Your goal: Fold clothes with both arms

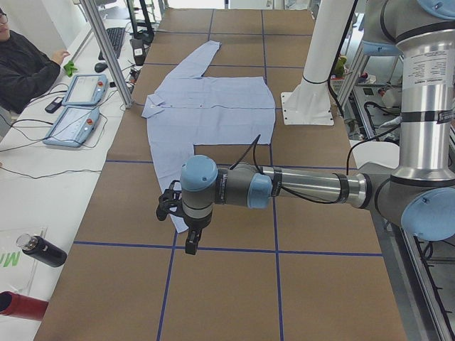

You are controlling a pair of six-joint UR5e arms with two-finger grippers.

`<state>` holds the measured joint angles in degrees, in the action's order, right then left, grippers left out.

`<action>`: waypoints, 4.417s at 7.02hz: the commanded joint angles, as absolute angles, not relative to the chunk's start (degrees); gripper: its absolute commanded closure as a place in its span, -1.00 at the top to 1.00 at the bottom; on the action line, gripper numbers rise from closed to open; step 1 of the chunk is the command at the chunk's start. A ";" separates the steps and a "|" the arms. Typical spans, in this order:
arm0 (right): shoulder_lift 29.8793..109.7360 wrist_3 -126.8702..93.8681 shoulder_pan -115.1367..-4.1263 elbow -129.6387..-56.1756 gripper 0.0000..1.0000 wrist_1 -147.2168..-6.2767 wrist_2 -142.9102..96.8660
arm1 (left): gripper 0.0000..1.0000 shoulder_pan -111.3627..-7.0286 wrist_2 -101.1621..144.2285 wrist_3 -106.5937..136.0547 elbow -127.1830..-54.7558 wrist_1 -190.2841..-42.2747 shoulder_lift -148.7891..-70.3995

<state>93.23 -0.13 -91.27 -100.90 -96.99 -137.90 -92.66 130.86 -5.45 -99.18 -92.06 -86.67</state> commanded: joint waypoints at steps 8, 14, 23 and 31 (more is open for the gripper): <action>87.37 -14.25 -79.05 -82.97 1.00 -68.50 -142.65 | 1.00 -90.35 134.83 -5.36 -97.38 -97.38 -92.02; 84.47 -26.95 -67.51 -78.32 1.00 -57.49 -134.03 | 1.00 -90.35 134.65 -5.54 -97.91 -97.56 -91.14; 85.87 -36.56 -63.20 -76.73 0.98 -50.10 -130.96 | 1.00 -90.35 134.82 -5.54 -97.91 -97.65 -90.97; 86.39 -36.47 -63.28 -76.73 0.32 -50.71 -131.04 | 1.00 -90.35 134.82 -5.54 -97.91 -97.65 -91.05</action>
<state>86.14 -36.48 -63.27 -76.70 -50.68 -131.03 -90.35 134.82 -5.54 -97.90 -97.65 -91.05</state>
